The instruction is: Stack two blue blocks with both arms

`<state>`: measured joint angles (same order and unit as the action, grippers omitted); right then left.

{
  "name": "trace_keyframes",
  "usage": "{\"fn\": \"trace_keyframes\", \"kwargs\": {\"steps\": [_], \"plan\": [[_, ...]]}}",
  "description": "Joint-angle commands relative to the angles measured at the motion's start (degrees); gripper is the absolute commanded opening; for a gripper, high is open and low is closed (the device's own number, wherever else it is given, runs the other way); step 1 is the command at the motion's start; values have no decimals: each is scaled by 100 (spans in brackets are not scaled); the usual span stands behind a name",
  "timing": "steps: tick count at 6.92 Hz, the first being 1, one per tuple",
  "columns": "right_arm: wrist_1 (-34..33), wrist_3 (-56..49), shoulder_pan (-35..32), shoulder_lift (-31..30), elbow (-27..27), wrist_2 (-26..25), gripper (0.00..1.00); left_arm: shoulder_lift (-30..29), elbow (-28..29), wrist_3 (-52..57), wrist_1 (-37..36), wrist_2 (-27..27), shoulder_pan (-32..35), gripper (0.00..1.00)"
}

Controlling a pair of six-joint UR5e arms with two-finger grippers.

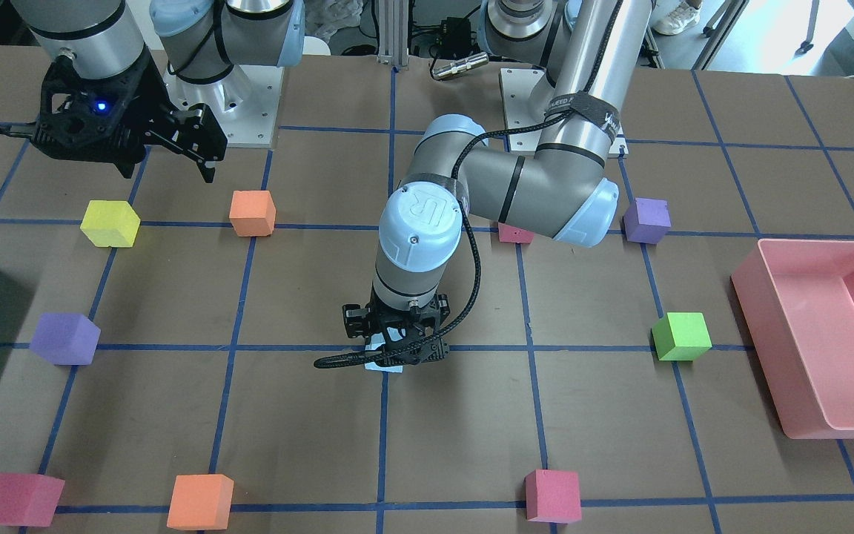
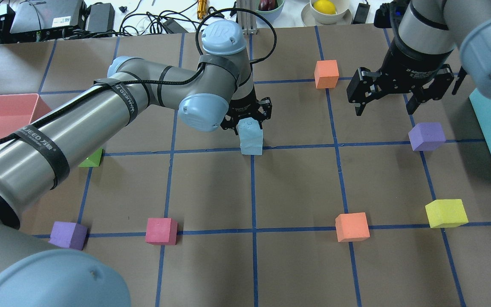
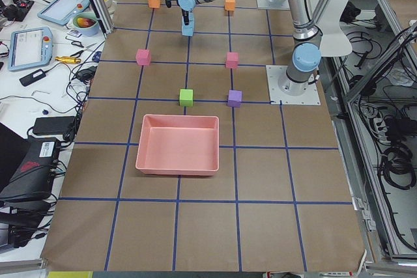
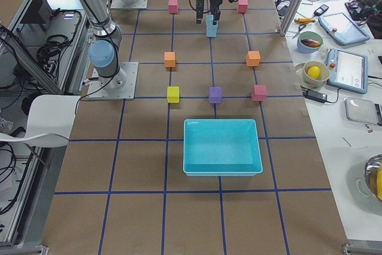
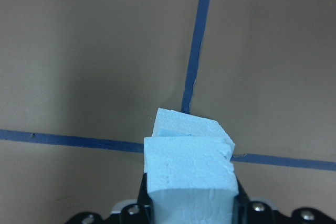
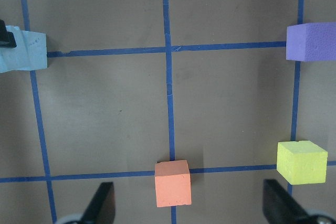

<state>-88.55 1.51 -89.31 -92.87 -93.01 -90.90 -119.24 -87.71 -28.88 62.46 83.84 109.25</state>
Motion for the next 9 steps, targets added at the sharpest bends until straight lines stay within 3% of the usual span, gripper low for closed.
{"fn": "trace_keyframes", "kwargs": {"steps": [1, 4, 6, 7, 9], "plan": [[109, 51, 123, -3, 37, 116, 100, 216, 244, 40, 221, -95, 0, 100], [180, 51, 133, -12, 81, 90, 100, 1127, 878, 1125, 2519, -113, -726, 100], [136, 25, 54, -47, 108, -128, 100, 1971, 809, 2152, 3313, 87, -1307, 100], [119, 34, 54, -47, 117, -113, 100, 2254, 626, 2472, 3491, 219, -1544, 100], [110, 43, 62, -38, 117, -112, 100, 2694, -111, 2449, 2419, 499, -1810, 100]]}}
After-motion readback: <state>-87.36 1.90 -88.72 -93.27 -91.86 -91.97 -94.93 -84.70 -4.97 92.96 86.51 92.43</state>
